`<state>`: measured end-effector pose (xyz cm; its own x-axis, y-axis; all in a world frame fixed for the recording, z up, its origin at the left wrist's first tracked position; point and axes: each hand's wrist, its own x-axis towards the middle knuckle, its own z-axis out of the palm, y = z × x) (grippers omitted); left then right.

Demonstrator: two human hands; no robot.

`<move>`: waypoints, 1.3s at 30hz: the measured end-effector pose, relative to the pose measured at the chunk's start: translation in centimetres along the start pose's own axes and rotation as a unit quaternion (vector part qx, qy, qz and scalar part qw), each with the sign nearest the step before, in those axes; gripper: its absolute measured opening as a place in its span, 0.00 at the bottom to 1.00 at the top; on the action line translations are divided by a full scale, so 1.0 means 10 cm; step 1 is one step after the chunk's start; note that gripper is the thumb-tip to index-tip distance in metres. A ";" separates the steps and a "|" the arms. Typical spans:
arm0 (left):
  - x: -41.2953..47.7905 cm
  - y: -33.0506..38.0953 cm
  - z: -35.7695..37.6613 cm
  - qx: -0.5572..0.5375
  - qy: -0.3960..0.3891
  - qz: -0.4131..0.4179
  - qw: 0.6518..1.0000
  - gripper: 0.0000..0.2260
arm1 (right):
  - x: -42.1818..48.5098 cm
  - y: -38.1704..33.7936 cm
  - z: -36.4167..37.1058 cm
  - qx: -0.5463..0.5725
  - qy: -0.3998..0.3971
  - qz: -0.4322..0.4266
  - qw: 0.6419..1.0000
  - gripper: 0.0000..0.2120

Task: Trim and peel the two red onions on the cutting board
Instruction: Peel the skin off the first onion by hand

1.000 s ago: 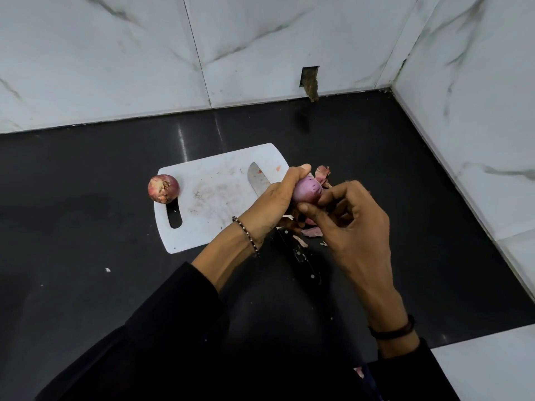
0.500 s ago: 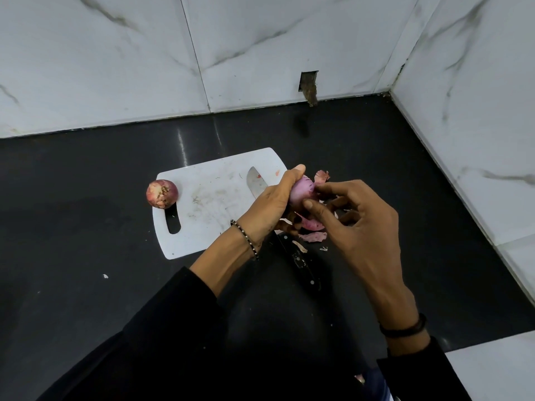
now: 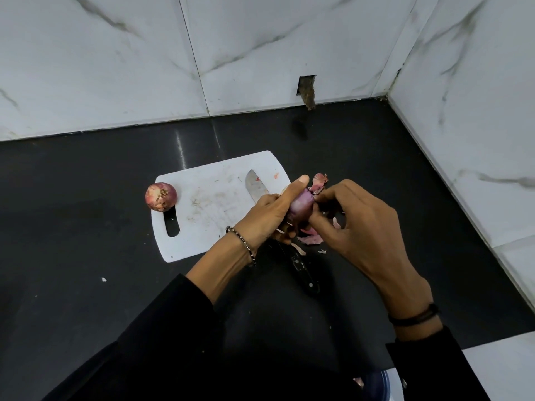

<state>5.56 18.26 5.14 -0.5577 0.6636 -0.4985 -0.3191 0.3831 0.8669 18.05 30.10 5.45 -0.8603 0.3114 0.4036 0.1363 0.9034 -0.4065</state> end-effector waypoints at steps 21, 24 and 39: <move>0.08 -0.04 -0.02 -0.041 0.046 -0.058 0.996 0.34 | -0.19 -0.10 0.06 0.059 -0.035 -0.004 0.998 0.09; 0.07 -0.04 -0.04 -0.060 0.038 -0.060 0.996 0.34 | -0.22 -0.07 0.05 0.048 -0.014 0.021 0.999 0.10; -0.03 -0.12 0.06 -0.066 0.050 0.048 0.995 0.26 | -0.09 -0.36 0.13 0.209 0.038 0.175 0.961 0.18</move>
<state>6.60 18.02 4.23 -0.6624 0.6226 -0.4167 -0.3554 0.2285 0.9064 17.67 26.24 5.51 -0.7572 0.6094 0.2351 0.1873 0.5475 -0.8156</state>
